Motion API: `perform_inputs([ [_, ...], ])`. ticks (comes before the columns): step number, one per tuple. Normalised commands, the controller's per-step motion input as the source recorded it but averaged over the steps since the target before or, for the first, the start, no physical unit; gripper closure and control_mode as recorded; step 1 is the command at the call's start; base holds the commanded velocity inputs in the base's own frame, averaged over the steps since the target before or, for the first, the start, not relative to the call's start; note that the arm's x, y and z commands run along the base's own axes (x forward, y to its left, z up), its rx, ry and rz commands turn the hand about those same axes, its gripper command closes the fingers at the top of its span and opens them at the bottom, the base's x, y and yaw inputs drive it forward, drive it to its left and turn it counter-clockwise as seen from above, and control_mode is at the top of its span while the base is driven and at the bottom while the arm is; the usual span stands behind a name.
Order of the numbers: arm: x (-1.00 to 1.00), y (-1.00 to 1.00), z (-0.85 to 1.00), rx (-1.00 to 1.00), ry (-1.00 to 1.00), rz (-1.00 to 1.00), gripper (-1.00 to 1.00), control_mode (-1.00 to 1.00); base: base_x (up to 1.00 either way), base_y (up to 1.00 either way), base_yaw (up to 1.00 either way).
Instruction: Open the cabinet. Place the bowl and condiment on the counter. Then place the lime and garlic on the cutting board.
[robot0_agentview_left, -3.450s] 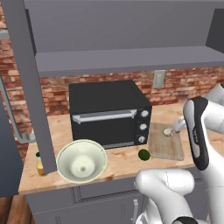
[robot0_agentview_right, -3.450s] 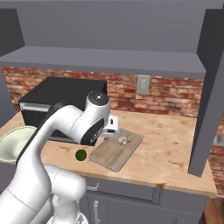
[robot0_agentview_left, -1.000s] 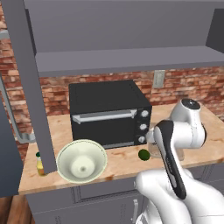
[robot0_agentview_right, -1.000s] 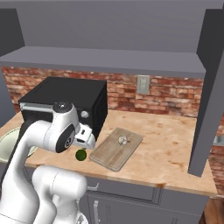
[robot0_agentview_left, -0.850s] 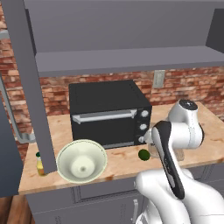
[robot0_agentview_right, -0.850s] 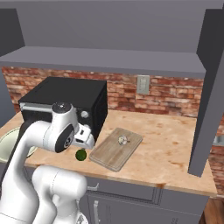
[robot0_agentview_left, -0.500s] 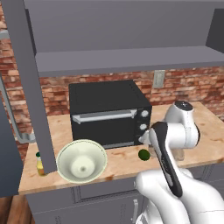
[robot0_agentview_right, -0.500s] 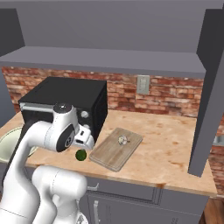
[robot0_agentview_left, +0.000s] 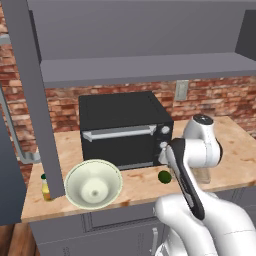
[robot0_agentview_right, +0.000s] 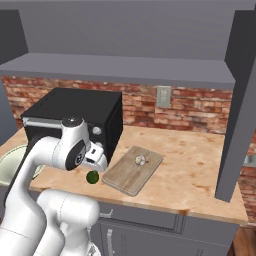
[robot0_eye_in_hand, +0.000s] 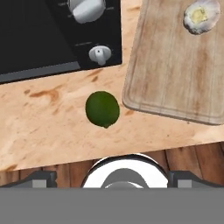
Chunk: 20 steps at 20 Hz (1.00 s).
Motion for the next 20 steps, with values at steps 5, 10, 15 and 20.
perform_inputs([
  [5, 0.03, 0.04, -0.11, 0.0, -0.03, -0.03, -1.0, -1.0, 0.0, 0.0, 0.0],
  [10, 0.0, 0.0, -0.23, 0.0, -0.01, -0.09, -1.0, -1.0, 0.0, 0.0, 0.0],
  [15, 0.0, 0.0, -0.04, 0.01, -0.02, -0.09, -1.0, -1.0, 0.0, 0.0, 0.0],
  [20, 0.0, 0.0, -0.03, 0.03, -0.02, -0.05, -1.0, -1.0, 0.0, 0.0, 0.0],
])
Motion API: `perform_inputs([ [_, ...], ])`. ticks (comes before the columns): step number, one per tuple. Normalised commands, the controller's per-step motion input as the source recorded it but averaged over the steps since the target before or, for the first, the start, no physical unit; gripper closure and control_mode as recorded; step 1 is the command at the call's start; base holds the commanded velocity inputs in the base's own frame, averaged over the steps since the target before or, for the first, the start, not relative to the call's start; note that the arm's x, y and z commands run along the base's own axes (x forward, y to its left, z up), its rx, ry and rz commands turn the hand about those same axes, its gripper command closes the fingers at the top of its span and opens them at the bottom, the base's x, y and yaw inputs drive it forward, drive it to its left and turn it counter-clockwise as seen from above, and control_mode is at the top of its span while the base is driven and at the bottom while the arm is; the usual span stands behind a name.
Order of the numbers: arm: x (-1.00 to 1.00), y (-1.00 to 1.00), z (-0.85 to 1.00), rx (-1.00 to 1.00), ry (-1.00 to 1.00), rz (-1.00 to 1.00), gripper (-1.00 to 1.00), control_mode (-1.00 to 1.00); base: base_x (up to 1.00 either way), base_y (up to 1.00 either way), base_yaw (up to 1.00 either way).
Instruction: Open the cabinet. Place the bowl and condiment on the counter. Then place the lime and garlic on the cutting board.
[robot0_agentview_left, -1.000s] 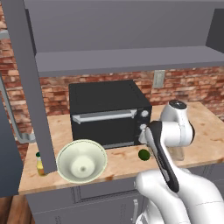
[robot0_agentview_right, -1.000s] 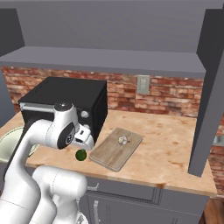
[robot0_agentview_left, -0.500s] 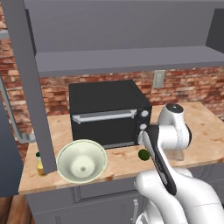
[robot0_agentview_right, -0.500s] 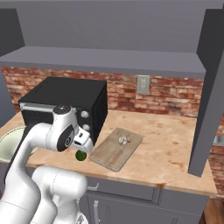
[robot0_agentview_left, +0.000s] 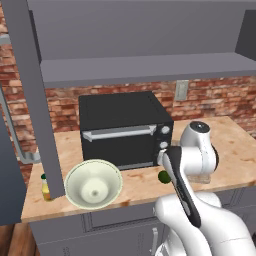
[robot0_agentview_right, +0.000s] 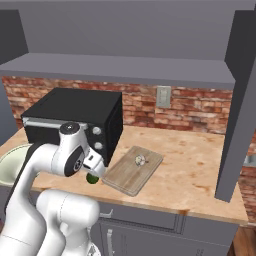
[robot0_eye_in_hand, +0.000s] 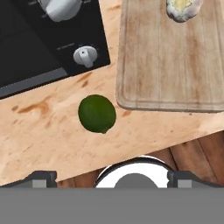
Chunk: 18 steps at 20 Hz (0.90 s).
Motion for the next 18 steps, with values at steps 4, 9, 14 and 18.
perform_inputs([
  [4, 0.03, 0.0, -0.06, 0.04, 0.0, -0.01, -1.0, -1.0, 0.0, 0.0, 0.0],
  [9, 0.1, 0.0, -0.07, 0.04, 0.0, 0.0, -1.0, -1.0, 0.0, 0.0, 0.0],
  [14, 0.17, 0.0, -0.11, 0.03, 0.0, -0.01, -1.0, -1.0, 0.0, 0.0, 0.0],
  [18, 0.18, 0.0, -0.13, 0.02, 0.02, -0.02, -1.0, -1.0, 0.0, 0.0, 0.0],
])
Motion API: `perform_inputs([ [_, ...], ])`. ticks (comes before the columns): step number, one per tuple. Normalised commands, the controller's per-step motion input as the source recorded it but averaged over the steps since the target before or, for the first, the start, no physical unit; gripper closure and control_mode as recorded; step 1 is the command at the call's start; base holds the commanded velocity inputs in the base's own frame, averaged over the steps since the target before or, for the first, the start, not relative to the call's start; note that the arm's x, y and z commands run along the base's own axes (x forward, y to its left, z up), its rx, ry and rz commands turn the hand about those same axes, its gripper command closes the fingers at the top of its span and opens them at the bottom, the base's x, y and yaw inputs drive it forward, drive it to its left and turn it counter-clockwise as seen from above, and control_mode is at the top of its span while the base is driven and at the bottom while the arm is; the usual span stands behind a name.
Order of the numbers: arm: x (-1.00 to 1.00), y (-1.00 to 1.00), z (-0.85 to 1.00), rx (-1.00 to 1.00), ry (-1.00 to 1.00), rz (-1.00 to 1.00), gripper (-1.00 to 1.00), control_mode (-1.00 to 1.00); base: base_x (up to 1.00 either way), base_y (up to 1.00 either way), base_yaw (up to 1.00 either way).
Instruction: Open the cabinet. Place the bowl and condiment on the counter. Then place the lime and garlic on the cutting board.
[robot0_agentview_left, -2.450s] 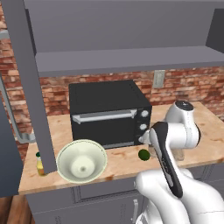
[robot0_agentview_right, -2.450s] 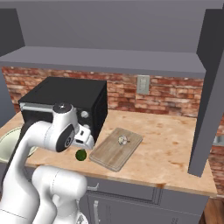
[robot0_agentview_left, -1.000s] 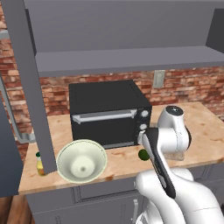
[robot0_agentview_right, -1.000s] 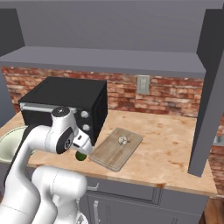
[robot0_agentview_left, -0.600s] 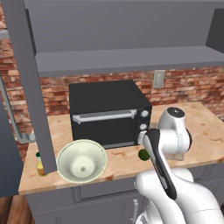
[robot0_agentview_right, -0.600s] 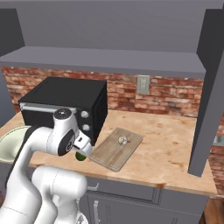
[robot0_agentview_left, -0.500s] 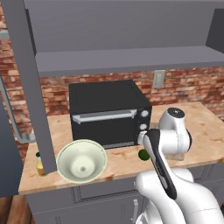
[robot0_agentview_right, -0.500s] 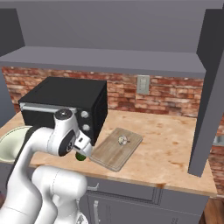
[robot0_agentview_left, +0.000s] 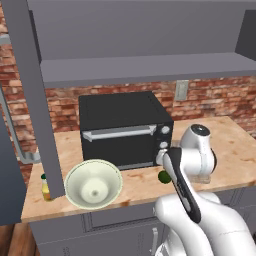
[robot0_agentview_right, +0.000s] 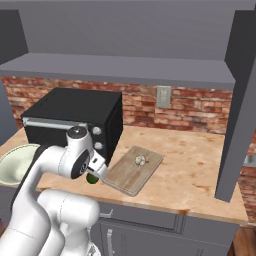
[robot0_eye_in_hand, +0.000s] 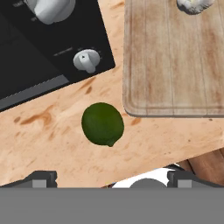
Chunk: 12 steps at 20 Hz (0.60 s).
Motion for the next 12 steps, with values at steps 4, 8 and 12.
perform_inputs([
  [4, 0.17, 0.0, -0.17, 0.02, 0.02, -0.02, -1.0, -1.0, 0.0, 0.0, 0.0],
  [8, 0.09, 0.0, -0.18, 0.02, 0.04, -0.03, -1.0, -1.0, 0.0, 0.0, 0.0],
  [12, 0.02, 0.02, -0.22, 0.0, 0.05, -0.04, -1.0, -1.0, 0.0, 0.0, 0.0],
])
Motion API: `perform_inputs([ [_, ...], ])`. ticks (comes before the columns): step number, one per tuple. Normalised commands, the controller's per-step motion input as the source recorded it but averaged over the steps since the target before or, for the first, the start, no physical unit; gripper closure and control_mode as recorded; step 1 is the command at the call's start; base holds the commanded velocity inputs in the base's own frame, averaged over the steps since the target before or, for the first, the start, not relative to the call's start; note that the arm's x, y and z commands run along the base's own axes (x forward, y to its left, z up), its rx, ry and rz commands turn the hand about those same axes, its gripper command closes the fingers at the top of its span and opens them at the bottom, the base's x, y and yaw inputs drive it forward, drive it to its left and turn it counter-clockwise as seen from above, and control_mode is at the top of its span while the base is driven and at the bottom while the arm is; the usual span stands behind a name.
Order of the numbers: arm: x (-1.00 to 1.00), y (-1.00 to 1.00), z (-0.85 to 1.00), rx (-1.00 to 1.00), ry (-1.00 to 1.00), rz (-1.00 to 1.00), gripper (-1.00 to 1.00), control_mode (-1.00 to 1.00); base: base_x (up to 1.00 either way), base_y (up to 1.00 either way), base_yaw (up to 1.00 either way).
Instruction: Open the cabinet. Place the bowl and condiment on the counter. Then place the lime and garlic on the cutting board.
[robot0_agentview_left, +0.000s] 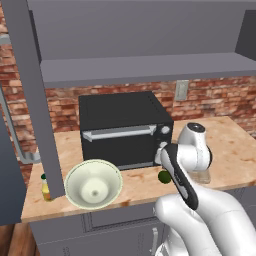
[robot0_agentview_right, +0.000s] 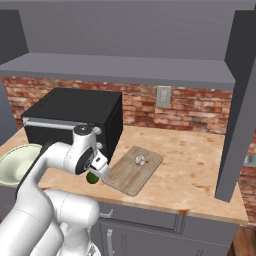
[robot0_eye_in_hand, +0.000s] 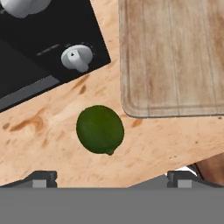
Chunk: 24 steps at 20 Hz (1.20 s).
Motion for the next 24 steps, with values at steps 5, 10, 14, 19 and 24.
perform_inputs([
  [5, 0.0, 0.04, -0.16, 0.0, 0.01, -0.04, -1.0, -1.0, 0.0, 0.0, 0.0],
  [10, 0.01, 0.07, -0.14, 0.0, 0.0, -0.05, -1.0, -1.0, 0.0, 0.0, 0.0],
  [14, 0.0, 0.05, -0.19, 0.0, 0.0, -0.05, -1.0, -1.0, 0.0, 0.0, 0.0],
  [19, 0.02, 0.04, -0.24, 0.0, 0.01, -0.05, -1.0, -1.0, 0.0, 0.0, 0.0],
  [24, 0.06, 0.04, -0.24, 0.0, 0.0, -0.04, -1.0, -1.0, 0.0, 0.0, 0.0],
])
